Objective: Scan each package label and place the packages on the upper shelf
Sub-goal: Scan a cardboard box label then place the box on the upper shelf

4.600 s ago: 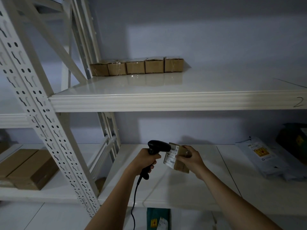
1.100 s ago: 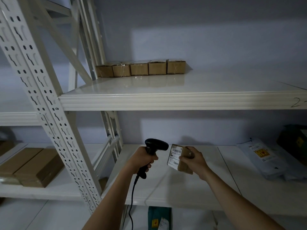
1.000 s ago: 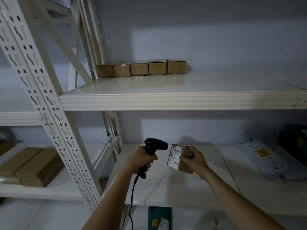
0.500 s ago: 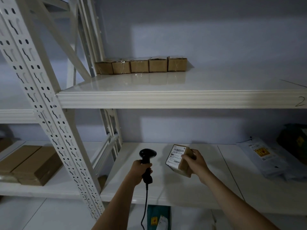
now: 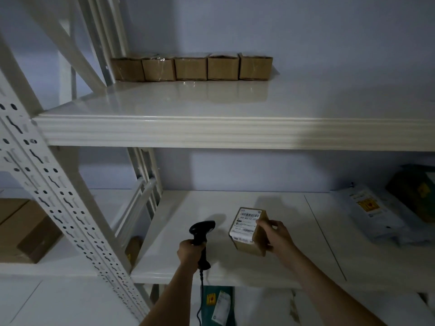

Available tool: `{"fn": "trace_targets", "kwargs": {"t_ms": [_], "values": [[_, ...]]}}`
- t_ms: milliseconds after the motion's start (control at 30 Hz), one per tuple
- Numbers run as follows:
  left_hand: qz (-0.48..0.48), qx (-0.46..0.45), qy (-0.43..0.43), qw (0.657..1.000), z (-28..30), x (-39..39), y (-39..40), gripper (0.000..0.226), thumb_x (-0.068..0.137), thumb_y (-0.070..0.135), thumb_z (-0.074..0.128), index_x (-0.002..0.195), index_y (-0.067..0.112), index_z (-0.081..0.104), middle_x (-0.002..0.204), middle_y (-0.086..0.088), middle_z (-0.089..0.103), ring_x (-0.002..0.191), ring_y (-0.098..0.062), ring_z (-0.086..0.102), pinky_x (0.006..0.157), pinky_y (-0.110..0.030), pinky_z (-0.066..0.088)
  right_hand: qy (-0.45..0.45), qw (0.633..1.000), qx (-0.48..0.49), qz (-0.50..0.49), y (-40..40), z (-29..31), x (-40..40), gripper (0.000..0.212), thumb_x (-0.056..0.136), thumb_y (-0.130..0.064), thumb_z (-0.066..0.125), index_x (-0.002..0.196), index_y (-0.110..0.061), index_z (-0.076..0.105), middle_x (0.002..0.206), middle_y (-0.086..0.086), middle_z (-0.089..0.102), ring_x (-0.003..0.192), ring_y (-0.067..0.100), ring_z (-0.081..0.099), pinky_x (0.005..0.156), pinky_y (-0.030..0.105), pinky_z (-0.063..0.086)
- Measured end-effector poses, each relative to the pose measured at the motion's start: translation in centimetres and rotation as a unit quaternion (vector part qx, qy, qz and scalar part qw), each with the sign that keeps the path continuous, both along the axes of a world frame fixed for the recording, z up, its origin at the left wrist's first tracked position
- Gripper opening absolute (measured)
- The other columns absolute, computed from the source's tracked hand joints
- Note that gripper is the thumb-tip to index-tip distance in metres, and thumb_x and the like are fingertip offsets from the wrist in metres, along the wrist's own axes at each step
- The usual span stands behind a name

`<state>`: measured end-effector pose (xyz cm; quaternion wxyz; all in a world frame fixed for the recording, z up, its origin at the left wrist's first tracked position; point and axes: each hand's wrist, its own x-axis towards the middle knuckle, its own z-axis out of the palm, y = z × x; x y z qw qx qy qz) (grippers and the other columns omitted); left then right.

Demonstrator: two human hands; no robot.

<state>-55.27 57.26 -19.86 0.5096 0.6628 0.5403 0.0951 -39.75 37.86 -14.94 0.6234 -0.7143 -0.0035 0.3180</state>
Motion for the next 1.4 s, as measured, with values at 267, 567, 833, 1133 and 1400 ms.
{"fn": "trace_targets", "kwargs": {"t_ms": [267, 567, 833, 1133, 1400], "values": [[-0.041, 0.019, 0.090, 0.995, -1.2, -0.4, 2.2, 0.032, 0.089, 0.029, 0.067, 0.100, -0.001, 0.066, 0.104, -0.020, 0.070, 0.098, -0.034, 0.065, 0.082, -0.038, 0.054, 0.002, 1.000, -0.006, -0.026, 1.8, -0.4, 0.1, 0.049, 0.084, -0.041, 0.076, 0.125, -0.019, 0.059, 0.113, 0.010, 0.071, 0.095, 0.030, 0.072, 0.073, 0.041, 0.062], [-0.010, 0.196, -0.095, 0.976, 5.2, 2.3, 0.5, 0.028, 0.098, 0.014, 0.051, 0.123, 0.010, 0.062, 0.129, -0.018, 0.057, 0.111, -0.032, 0.058, 0.096, -0.030, 0.043, 0.022, 0.997, 0.009, -0.068, 3.1, 3.4, -0.7, 0.033, 0.092, -0.038, 0.061, 0.093, -0.008, 0.076, 0.078, 0.010, 0.076, 0.068, 0.026, 0.069, 0.061, 0.030, 0.054], [-0.281, 0.030, -0.268, 0.921, 12.1, 2.3, -7.0, 0.019, 0.097, 0.034, 0.057, 0.116, 0.035, 0.061, 0.110, 0.011, 0.072, 0.094, 0.000, 0.070, 0.072, -0.010, 0.053, -0.003, 0.999, -0.005, -0.050, 1.7, 7.4, -3.0, 0.038, 0.104, -0.036, 0.046, 0.110, -0.009, 0.071, 0.094, 0.012, 0.075, 0.076, 0.025, 0.070, 0.061, 0.029, 0.055], [-0.337, 0.113, -0.244, 0.902, 17.6, 0.3, -10.8, 0.050, 0.090, 0.023, 0.069, 0.136, 0.024, 0.050, 0.128, 0.006, 0.065, 0.114, -0.015, 0.062, 0.098, -0.033, 0.052, -0.179, 0.983, 0.009, 0.050, -6.1, 13.4, -5.7, 0.043, 0.096, -0.037, 0.064, 0.132, -0.016, 0.055, 0.123, 0.001, 0.068, 0.112, 0.019, 0.066, 0.104, 0.044, 0.050], [-0.303, 0.236, -0.269, 0.883, 26.2, -1.6, -19.0, 0.054, 0.085, 0.039, 0.073, 0.135, 0.031, 0.055, 0.120, 0.018, 0.066, 0.094, 0.002, 0.065, 0.068, -0.004, 0.048, -0.367, 0.919, -0.016, 0.144, -16.0, 22.6, -8.0, 0.032, 0.097, -0.046, 0.058, 0.129, -0.042, 0.059, 0.113, -0.030, 0.064, 0.110, -0.003, 0.059, 0.089, 0.022, 0.048]]}}
